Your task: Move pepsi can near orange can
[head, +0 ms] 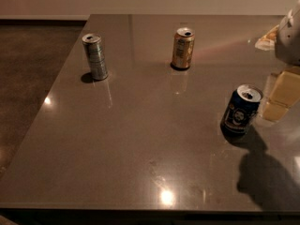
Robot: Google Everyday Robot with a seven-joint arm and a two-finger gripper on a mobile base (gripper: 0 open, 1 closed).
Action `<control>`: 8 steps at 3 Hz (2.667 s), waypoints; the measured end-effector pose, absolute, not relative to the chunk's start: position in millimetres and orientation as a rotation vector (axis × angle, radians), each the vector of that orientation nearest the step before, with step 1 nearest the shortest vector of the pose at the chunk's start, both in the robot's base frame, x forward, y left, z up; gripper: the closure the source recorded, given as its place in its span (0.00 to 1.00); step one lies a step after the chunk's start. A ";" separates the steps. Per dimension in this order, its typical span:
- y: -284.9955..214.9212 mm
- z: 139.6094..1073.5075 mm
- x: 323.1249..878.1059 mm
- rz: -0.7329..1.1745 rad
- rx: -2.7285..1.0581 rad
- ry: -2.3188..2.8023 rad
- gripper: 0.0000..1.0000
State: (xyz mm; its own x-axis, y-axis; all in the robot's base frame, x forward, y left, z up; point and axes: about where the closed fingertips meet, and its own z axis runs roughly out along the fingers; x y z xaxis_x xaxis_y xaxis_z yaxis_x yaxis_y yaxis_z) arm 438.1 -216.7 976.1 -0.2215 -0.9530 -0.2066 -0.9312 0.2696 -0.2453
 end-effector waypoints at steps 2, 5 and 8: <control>-222.9 963.3 447.0 -0.031 -1.689 2.260 0.00; -233.6 920.1 461.3 0.127 -1.621 2.283 0.00; -236.2 910.2 462.7 0.153 -1.604 2.250 0.39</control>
Offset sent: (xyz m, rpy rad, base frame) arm 0.0184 -0.0168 -0.0350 0.0960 0.0958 -0.0565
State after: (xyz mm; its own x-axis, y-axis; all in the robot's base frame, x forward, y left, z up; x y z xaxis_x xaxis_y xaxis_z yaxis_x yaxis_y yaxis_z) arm 462.7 -236.2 910.2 -0.2821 -0.8895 -0.3594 -0.9299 0.3457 -0.1256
